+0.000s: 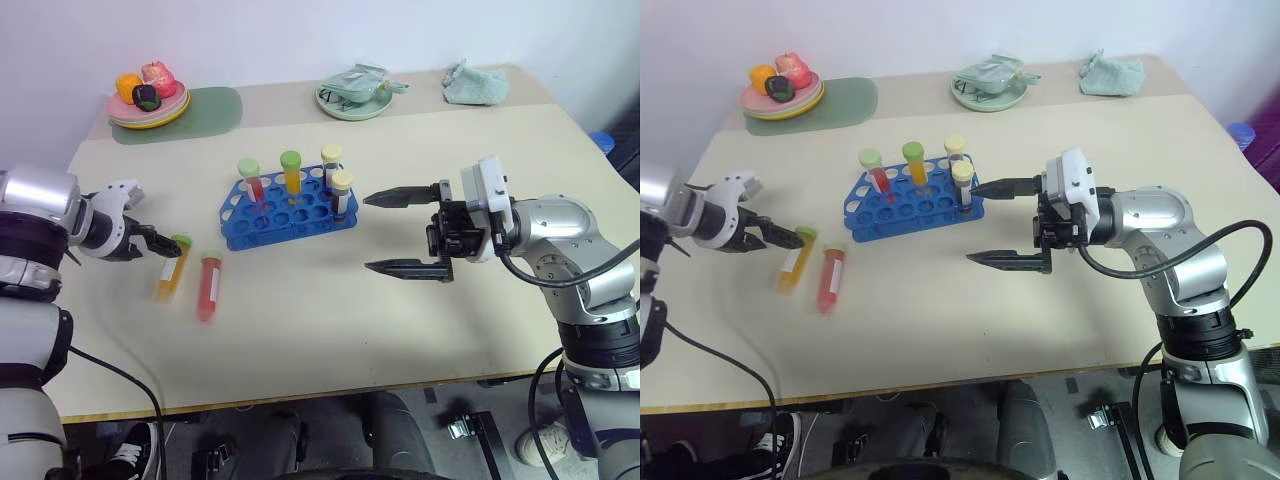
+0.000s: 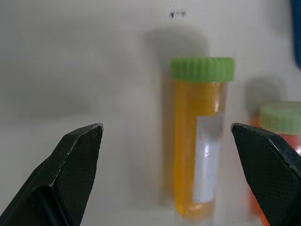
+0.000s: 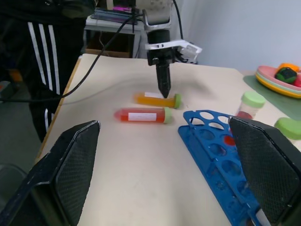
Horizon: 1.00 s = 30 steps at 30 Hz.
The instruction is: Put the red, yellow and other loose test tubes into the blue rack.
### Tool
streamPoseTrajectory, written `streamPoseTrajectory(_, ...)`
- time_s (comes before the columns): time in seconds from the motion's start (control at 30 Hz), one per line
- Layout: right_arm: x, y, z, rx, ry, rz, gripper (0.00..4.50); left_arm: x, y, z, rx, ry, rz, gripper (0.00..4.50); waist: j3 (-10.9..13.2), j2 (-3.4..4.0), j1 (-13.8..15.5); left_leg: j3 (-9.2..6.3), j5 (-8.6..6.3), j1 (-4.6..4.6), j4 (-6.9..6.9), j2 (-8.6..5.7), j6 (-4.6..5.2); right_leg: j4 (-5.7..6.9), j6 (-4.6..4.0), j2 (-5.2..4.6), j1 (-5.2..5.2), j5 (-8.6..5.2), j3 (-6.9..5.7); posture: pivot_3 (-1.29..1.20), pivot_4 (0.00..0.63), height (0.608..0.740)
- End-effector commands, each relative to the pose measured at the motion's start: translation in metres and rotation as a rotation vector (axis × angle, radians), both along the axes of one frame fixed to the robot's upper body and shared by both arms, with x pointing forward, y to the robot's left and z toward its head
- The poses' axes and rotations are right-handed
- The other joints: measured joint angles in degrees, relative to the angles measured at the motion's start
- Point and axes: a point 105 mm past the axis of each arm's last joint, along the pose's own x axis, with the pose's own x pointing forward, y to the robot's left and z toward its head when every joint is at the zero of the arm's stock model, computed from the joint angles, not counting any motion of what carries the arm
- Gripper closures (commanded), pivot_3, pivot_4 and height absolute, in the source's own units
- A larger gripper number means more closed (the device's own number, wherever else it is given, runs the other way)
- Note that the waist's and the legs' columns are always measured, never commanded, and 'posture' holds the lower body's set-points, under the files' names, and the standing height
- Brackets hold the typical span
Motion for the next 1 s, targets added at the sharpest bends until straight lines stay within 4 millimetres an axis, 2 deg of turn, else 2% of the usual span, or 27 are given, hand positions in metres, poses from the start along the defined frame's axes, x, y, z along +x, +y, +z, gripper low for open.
streamPoseTrajectory(0.03, 0.000, 0.001, 0.008, 0.014, -0.055, -0.008, 0.03, 0.005, 0.001, 0.005, 0.031, -0.019, -0.018, 0.00, 0.00, 0.00, 0.06, 0.00, 0.00, -0.01, 0.00, 0.00, 0.00, 0.00, 0.00, 0.00, 0.00, 0.00, 0.00, 0.00, 0.150, 0.740)
streamPoseTrajectory(0.37, 0.004, 0.001, 0.008, 0.014, -0.075, -0.027, 0.03, 0.008, -0.008, -0.013, 0.033, 0.001, -0.036, 0.00, -0.02, 0.02, 0.36, 0.00, 0.01, 0.02, 0.04, 0.00, -0.01, 0.04, 0.00, 0.00, 0.05, 0.00, 0.00, 0.00, 0.150, 0.740)
streamPoseTrajectory(0.47, 0.005, 0.001, 0.008, 0.015, -0.081, -0.034, 0.00, 0.008, -0.009, -0.015, 0.024, -0.001, -0.024, 0.85, -0.03, 0.03, 0.38, -0.01, 0.01, 0.04, 0.06, 0.00, -0.02, 0.06, 0.00, -0.01, 0.09, 0.00, 0.00, 0.00, 0.150, 0.740)
streamPoseTrajectory(0.6, 0.007, 0.000, 0.008, 0.011, -0.084, -0.040, 0.00, 0.007, -0.008, -0.017, 0.025, -0.004, -0.025, 2.66, -0.03, 0.02, 0.30, -0.02, 0.01, 0.04, 0.06, 0.00, -0.02, 0.05, 0.00, -0.01, 0.08, 0.00, 0.00, 0.00, 0.150, 0.740)
streamPoseTrajectory(1.0, 0.013, -0.001, 0.005, 0.004, -0.104, -0.054, 0.00, 0.007, -0.004, -0.016, 0.033, -0.029, -0.004, 2.66, -0.03, 0.02, 0.32, -0.02, 0.01, 0.04, 0.06, 0.01, -0.02, 0.06, 0.00, -0.01, 0.08, 0.00, 0.00, 0.00, 0.150, 0.740)
